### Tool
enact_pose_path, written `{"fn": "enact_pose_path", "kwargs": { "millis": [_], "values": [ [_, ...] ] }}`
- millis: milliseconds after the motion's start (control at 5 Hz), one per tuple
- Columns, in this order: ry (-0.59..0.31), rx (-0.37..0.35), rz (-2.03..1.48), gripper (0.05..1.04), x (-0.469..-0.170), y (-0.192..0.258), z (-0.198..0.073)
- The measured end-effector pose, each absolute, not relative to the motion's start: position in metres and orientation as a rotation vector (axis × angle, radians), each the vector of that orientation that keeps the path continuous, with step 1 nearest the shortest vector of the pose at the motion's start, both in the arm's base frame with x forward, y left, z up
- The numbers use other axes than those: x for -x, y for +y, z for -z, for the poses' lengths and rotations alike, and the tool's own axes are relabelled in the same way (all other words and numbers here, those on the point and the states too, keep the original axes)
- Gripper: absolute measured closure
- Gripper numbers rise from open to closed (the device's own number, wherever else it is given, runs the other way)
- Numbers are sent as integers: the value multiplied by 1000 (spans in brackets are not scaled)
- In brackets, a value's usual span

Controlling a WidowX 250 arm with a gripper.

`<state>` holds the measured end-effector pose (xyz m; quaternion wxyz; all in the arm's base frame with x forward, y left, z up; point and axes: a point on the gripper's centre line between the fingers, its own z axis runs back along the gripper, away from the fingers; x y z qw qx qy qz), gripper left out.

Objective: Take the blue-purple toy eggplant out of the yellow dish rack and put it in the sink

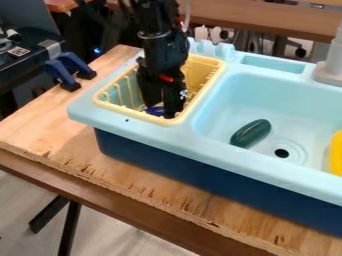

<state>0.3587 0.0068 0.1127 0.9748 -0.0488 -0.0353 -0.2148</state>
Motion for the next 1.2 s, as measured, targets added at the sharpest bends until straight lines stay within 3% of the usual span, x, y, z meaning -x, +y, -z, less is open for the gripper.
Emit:
{"fn": "enact_pose_path", "kwargs": {
  "millis": [200, 400, 600, 800, 1200],
  "values": [
    [16, 92, 419, 78, -344, 5, -105],
    [47, 99, 380, 133, -333, 5, -100],
    [50, 101, 350, 388, -332, 7, -99],
    [17, 116, 319, 415, -329, 10, -101],
    [-104, 75, 354, 415, -331, -7, -154]
  ]
}}
